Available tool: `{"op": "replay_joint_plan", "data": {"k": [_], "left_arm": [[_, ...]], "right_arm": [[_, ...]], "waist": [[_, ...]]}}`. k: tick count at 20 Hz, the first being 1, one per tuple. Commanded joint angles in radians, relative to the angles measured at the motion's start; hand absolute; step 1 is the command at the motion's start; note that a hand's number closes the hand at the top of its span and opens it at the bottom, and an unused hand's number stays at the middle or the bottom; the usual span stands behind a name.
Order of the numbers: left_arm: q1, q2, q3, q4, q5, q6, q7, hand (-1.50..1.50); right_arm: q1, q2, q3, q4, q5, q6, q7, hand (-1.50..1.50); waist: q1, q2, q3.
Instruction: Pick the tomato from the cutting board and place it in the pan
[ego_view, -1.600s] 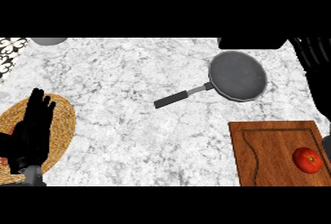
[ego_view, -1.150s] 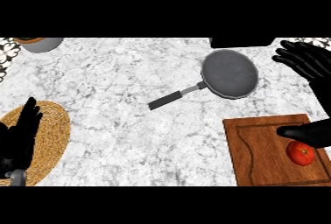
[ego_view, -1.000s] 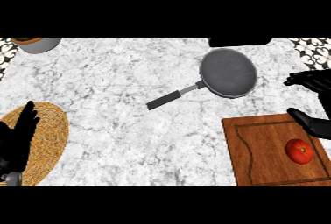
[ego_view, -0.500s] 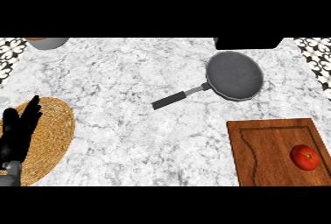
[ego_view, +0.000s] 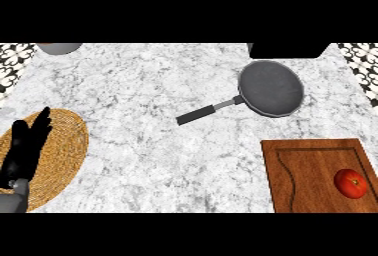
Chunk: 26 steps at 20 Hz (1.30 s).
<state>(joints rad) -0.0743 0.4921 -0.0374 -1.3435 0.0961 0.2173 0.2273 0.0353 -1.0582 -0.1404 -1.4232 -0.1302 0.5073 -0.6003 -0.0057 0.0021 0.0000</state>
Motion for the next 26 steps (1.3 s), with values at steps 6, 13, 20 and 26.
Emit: {"op": "replay_joint_plan", "data": {"k": [6, 13, 20, 26], "left_arm": [[-0.044, 0.01, 0.017, 0.024, -0.008, -0.024, 0.032, 0.0], [-0.007, 0.024, 0.052, 0.01, -0.008, -0.063, 0.027, 0.0], [-0.009, -0.03, 0.066, -0.02, -0.048, -0.043, 0.046, 0.0], [0.008, -0.067, 0.071, -0.009, -0.084, -0.071, 0.006, 0.0]], "right_arm": [[0.059, -0.102, 0.102, -0.178, 0.349, -0.082, 0.044, -1.5], [0.072, -0.028, 0.206, -0.254, 0.543, -0.101, 0.168, -1.5], [0.163, 0.096, 0.217, -0.203, 0.729, -0.202, 0.105, -1.5], [0.115, 0.118, 0.162, -0.251, 0.793, -0.112, 0.164, -1.5]], "waist": [[-0.009, -0.004, 0.0], [0.004, -0.003, 0.0], [0.002, -0.004, 0.0], [0.003, -0.004, 0.0]]}}
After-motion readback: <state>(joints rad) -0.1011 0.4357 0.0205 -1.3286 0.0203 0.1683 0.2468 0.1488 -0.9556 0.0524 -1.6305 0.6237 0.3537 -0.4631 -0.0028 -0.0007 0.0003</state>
